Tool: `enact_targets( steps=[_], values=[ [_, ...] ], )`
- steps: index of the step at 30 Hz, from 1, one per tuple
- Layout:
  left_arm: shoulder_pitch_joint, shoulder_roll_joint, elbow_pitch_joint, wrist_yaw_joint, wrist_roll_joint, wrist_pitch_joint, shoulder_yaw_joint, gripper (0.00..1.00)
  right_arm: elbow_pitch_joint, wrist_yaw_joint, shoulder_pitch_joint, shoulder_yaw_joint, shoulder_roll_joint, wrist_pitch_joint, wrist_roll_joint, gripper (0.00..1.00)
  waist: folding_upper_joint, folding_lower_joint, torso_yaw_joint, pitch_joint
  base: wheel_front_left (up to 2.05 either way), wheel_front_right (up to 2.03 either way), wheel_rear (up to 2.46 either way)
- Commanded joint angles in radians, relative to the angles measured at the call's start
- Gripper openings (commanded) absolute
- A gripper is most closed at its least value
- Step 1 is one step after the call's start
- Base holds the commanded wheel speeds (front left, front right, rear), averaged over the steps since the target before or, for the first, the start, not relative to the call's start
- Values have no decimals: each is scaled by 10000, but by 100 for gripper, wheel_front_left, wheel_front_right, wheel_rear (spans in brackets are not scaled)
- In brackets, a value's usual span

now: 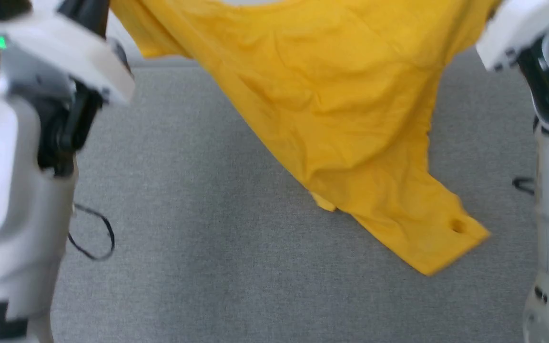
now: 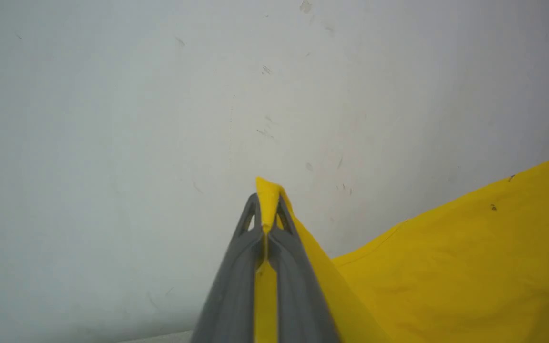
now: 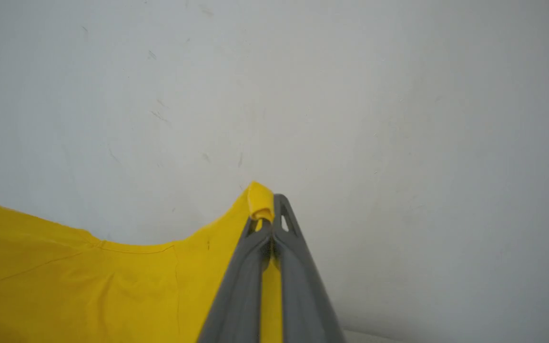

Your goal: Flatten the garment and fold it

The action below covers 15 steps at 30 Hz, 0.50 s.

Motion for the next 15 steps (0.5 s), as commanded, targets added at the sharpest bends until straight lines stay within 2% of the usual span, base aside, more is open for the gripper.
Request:
enact_targets(
  steps=[1, 4, 9, 15],
  values=[
    [-871, -12, 611, -152, 103, 260, -152, 0, 537, 6, -755, 319, -96, -14, -146, 0, 0, 1, -282, -470, 0, 0, 0],
    [-1988, -123, 1515, -206, 150, 550, -272, 0, 1376, 6, -1777, 527, -65, -103, -314, 0, 0, 1, -405, -642, 0, 0, 0],
    [-3609, -68, 2834, -35, 349, 623, -146, 0, 2763, 6, -3342, 742, 60, -461, -759, 0, 0, 1, -699, -845, 0, 0, 0],
    [-4730, 57, 3917, -66, 506, 616, -150, 0, 3991, 6, -4454, 830, 156, -864, -1142, 0, 0, 1, -946, -958, 0, 0, 0]
  ],
)
